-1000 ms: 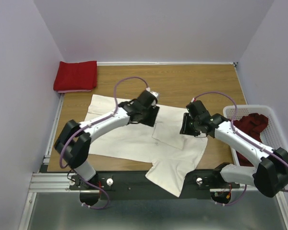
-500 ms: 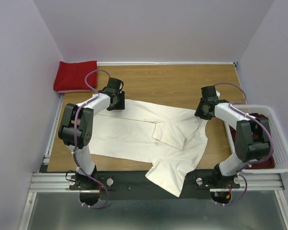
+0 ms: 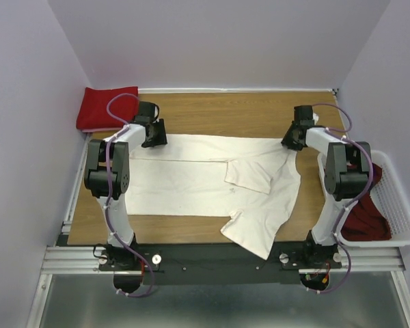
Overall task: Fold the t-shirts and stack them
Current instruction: Fold the tshirt
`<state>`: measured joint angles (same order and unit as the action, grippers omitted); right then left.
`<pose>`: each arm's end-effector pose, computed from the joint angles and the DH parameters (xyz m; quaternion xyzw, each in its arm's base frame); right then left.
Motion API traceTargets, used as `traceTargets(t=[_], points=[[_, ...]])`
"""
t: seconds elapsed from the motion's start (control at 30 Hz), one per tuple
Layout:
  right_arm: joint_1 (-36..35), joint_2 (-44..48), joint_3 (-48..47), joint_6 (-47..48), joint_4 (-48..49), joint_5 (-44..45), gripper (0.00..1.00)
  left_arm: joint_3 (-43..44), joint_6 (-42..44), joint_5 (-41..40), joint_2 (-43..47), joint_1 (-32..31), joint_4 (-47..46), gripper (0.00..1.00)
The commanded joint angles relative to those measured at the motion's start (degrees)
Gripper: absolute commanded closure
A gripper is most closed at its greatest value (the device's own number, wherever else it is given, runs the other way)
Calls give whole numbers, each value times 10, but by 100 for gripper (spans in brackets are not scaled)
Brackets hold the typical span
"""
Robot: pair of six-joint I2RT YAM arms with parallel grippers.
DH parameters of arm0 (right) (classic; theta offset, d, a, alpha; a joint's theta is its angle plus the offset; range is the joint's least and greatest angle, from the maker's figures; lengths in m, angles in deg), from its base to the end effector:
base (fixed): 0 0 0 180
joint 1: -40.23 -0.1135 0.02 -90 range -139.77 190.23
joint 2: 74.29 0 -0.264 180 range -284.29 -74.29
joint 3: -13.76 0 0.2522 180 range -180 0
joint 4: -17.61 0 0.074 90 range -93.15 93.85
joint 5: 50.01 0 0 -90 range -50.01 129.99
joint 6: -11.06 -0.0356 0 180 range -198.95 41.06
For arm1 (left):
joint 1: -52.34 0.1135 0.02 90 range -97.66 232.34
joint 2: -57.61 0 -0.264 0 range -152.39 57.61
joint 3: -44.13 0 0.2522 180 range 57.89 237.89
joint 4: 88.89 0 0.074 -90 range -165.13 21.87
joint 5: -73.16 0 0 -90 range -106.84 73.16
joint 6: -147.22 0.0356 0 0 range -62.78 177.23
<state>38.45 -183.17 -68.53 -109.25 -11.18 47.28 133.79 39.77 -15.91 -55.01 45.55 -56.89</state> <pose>0.3930 0.0077 0.1605 0.2531 0.9187 0.0237 0.3021 0.4137 -0.0498 0.1691 -0.0861 0.9497 -0.0708 0.2927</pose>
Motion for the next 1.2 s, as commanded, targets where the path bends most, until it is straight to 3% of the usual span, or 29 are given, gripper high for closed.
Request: traceTargets(t=[0.0, 0.3, 0.63, 0.87, 1.0, 1.17], points=[[10, -98, -69, 15, -12, 27, 61, 57, -6, 28, -52, 8, 12, 39], [16, -220, -257, 57, -47, 51, 60, 180, -18, 33, -133, 17, 40, 39], [76, -230, -302, 84, -48, 26, 60, 181, -22, 40, -132, 34, 34, 39], [75, -147, -308, 103, -48, -62, 53, 168, -30, 14, -45, 34, 23, 37], [64, -78, -276, 102, -52, -107, 46, 136, -23, -5, 54, 27, 36, 32], [25, 55, -146, 97, -64, -119, 42, -6, -21, -63, 205, -7, 57, 30]])
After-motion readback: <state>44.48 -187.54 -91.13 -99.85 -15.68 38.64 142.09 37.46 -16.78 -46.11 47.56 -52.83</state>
